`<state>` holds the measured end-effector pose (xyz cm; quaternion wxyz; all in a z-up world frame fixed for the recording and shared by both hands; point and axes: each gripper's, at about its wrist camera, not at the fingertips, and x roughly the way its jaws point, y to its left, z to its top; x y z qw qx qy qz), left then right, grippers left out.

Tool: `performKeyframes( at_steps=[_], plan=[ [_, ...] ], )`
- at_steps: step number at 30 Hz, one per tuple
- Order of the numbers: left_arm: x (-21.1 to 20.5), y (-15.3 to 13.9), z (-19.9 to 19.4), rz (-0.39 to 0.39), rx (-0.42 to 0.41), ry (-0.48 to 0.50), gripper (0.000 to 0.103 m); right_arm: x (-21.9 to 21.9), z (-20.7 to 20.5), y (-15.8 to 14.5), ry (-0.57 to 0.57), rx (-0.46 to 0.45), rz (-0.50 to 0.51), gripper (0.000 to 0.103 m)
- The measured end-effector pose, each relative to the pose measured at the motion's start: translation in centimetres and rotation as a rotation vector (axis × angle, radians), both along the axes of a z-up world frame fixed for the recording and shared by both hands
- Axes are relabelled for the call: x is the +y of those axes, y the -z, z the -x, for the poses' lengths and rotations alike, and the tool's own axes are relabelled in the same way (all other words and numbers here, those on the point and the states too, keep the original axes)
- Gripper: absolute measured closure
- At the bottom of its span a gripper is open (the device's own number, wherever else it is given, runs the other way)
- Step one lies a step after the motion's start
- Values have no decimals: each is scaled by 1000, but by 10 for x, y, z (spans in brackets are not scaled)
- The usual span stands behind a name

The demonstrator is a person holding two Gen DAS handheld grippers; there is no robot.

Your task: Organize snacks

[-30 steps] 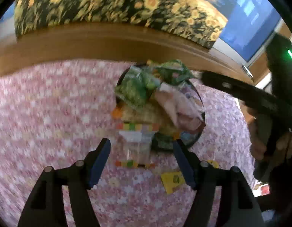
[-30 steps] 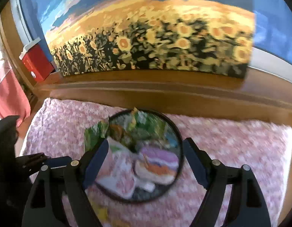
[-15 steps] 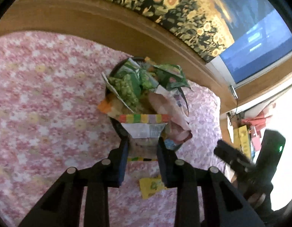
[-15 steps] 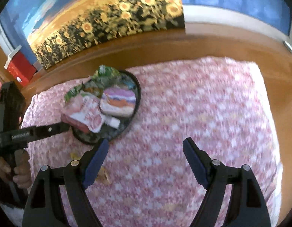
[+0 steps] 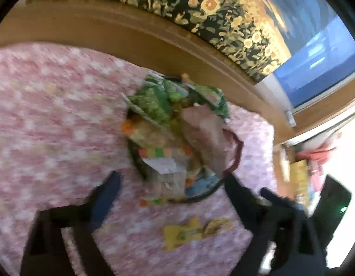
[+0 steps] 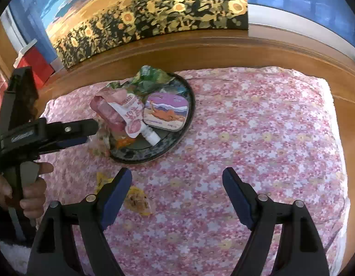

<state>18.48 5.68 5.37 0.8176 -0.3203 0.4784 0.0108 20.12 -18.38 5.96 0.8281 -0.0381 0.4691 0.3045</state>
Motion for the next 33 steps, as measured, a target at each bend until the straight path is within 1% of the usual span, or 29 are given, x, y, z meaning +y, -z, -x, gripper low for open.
performKeyframes(
  at_steps=[2,4,5,6,7,8,9,10,11,12,13,14,16,18,19,20,21,22,23,24,25,26,27,29,30,32,33],
  plan=[
    [0,-4,6,4,-7,14,8,3,2,0,-14,0,2,20],
    [2,-8,12,-13,-5,14,8,5,4,0,-30,3,-6,20],
    [3,-8,16,-23,3,12,9,6,6,0,-50,7,-22,23],
    [5,-7,19,-27,19,7,11,7,10,-2,-74,7,-39,27],
    [8,-5,23,-18,31,-3,16,9,13,-3,-89,1,-45,38],
    [12,-2,27,-3,43,-14,18,10,15,-4,-100,-3,-44,45],
    [16,1,31,4,60,-28,20,12,20,-4,-114,-8,-35,48],
    [18,4,36,12,75,-46,26,14,24,-4,-126,-8,-30,51],
    [21,7,41,27,87,-64,31,14,29,-4,-132,-6,-29,52],
    [23,8,44,36,90,-70,34,14,33,-3,-136,-3,-29,52],
    [22,7,44,31,90,-70,43,14,39,-1,-141,5,-26,52],
    [19,5,42,7,84,-57,54,13,44,0,-142,10,-20,52],
    [9,0,33,-36,69,-24,64,9,49,5,-134,19,-7,52],
    [-4,-3,21,-83,61,15,64,4,53,10,-121,43,4,52],
    [-10,0,15,-121,79,21,57,1,53,12,-113,51,11,52],
    [-14,4,9,-142,103,26,43,-3,55,14,-102,56,19,52],
    [-17,8,6,-157,126,27,40,-6,56,14,-93,56,21,52],
    [-20,13,2,-174,138,21,41,-11,58,13,-82,52,20,52],
    [-21,16,2,-192,136,17,45,-15,58,13,-72,51,17,52],
    [-22,14,3,-204,114,15,58,-20,57,13,-54,52,14,52],
    [-23,9,5,-197,88,23,70,-24,56,13,-40,54,14,52],
    [-23,5,5,-188,88,32,71,-29,54,14,-25,59,13,52],
    [-22,-1,8,-177,70,30,71,-33,52,15,-9,65,12,52],
    [-18,-19,15,-173,3,18,71,-38,49,17,4,71,10,52],
    [-16,-26,15,-176,-17,15,71,-39,48,18,8,74,10,52],
    [-11,-34,7,-157,-55,24,70,-39,44,22,10,86,11,52],
    [-10,-34,2,-150,-57,28,70,-38,41,24,9,92,12,52]
  ],
)
